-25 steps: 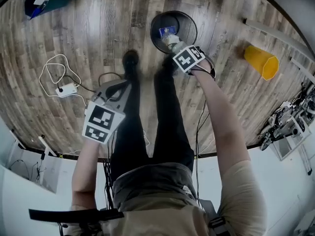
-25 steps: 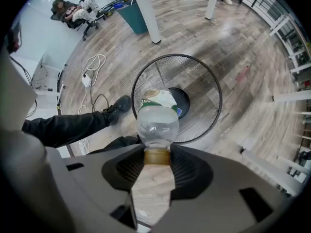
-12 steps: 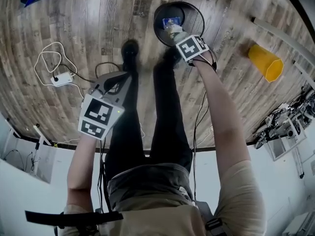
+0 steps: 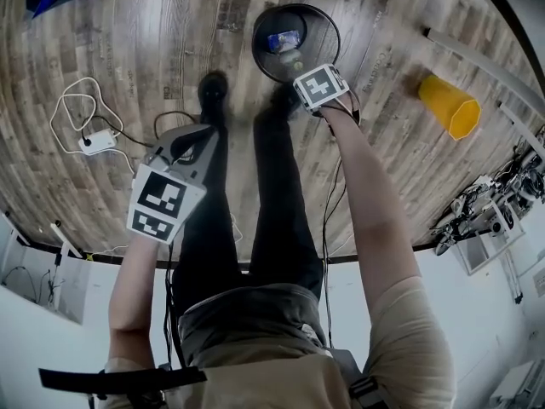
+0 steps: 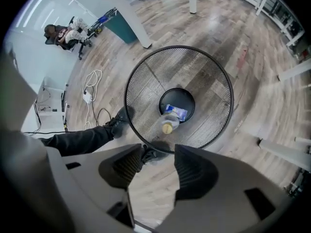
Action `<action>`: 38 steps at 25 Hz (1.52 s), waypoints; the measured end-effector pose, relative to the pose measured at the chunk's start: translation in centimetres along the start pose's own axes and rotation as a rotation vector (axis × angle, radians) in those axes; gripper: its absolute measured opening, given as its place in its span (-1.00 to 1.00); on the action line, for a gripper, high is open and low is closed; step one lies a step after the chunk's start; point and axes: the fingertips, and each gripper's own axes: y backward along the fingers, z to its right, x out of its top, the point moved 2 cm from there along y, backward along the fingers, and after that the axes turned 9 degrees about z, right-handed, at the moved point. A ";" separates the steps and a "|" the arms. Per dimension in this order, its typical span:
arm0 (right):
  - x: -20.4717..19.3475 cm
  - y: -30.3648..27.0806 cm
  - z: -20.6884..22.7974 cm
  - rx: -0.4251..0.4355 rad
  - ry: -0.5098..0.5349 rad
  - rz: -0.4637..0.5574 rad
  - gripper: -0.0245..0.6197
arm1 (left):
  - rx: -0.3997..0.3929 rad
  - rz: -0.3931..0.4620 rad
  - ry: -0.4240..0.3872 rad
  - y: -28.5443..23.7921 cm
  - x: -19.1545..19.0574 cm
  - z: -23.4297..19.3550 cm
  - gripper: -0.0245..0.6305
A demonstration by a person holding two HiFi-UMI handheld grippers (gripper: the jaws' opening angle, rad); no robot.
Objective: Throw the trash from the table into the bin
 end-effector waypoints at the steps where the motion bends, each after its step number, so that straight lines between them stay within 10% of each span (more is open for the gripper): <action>1: -0.1 0.3 -0.1 -0.001 -0.007 0.007 -0.26 | 0.001 0.006 -0.002 0.1 0.1 0.1 -0.88; 14: -1.0 9.6 -3.8 0.015 -0.255 0.203 -0.20 | 0.007 0.125 -0.085 4.1 7.2 1.8 -0.88; 22: 6.6 23.8 -4.9 0.010 -0.481 0.659 -0.83 | 0.006 0.192 -0.141 8.8 13.3 3.1 -0.88; 38: 9.0 60.1 -14.9 0.205 -0.539 1.350 -0.88 | -0.109 0.444 -0.258 26.8 30.2 12.0 -0.88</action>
